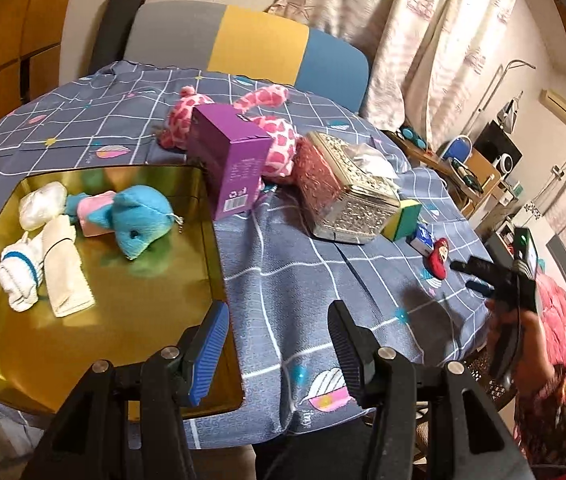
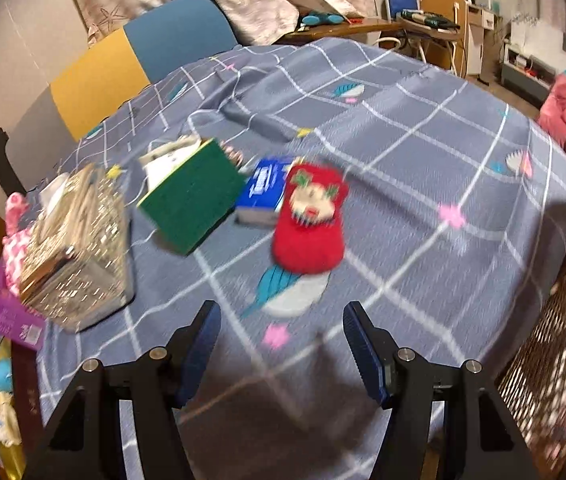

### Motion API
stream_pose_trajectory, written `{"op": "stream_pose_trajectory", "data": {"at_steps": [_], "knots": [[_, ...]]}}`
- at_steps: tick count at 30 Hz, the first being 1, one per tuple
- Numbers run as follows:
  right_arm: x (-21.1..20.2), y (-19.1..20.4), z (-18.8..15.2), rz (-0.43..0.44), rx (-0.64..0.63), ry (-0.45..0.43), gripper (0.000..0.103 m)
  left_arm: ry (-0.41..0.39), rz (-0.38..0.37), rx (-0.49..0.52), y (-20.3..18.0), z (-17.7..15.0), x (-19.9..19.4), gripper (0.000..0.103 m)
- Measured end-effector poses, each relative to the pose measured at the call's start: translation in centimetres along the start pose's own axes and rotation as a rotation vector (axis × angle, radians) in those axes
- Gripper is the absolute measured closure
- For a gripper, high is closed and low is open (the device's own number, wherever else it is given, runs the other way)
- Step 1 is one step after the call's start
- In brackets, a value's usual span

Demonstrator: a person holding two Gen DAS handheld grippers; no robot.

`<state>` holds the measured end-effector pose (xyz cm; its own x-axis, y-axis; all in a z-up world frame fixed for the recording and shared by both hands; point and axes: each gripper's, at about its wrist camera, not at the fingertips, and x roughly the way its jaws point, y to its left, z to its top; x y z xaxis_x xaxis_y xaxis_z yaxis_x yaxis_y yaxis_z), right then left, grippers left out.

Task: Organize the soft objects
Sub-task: 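Grasp the red knit sock on the table with the right tool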

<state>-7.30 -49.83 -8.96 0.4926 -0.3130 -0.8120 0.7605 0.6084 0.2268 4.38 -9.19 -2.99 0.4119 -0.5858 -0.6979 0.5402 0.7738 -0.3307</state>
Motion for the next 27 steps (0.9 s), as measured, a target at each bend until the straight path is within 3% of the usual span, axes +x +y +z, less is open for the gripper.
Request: {"op": "stream_pose_trajectory", "data": {"at_steps": [6, 13, 17, 23, 27], "knots": [[4.0, -0.6, 3.7, -0.053, -0.071, 0.012, 0.038, 0.011, 0.016, 0.001, -0.4, 0.0, 0.3, 0.051], [8.2, -2.2, 7.0, -0.021, -0.067, 0.094, 0.041, 0.033, 0.031, 0.017, -1.7, 0.3, 1.1, 0.051], [9.4, -2.7, 7.3, 0.082, -0.052, 0.142, 0.055, 0.052, 0.019, 0.045, -3.1, 0.7, 2.2, 0.051], [8.6, -2.3, 8.2, 0.137, -0.083, 0.170, 0.088, 0.079, -0.030, 0.095, -6.3, 1.8, 4.1, 0.051], [6.6, -4.1, 9.5, 0.187, -0.069, 0.103, 0.089, 0.098, -0.062, 0.135, -9.0, 2.6, 5.8, 0.051]]}}
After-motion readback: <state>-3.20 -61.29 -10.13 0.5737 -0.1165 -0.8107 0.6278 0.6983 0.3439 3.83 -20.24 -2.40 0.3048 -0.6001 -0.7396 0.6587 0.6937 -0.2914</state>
